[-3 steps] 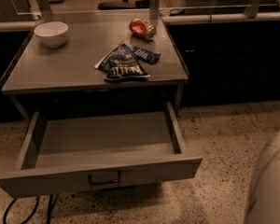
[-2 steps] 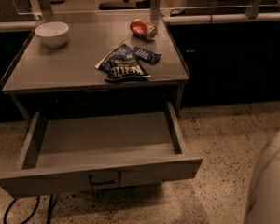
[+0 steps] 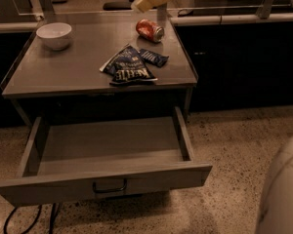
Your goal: Place blue chip bag into top drawer
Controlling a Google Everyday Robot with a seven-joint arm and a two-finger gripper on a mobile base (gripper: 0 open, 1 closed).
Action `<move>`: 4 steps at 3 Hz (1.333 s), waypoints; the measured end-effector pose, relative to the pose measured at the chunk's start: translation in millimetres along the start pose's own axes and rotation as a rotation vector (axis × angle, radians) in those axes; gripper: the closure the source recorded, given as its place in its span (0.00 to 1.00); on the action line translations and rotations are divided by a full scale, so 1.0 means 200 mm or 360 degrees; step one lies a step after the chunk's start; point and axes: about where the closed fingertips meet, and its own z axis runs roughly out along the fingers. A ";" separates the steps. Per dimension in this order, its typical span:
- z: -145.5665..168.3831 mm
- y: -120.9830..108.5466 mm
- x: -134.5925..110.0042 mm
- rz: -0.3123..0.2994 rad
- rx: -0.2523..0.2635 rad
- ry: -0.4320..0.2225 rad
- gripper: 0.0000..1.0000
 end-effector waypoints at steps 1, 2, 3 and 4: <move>0.00 0.00 0.00 0.0000 0.0000 0.0000 0.00; 0.00 0.00 0.00 0.0000 0.0000 0.0000 0.00; 0.03 0.00 0.08 0.0040 -0.0001 0.0004 0.00; 0.09 0.05 0.23 0.0123 -0.0030 0.0004 0.00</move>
Offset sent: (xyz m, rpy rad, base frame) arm 0.0000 0.0000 0.0000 0.0000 0.0000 0.0000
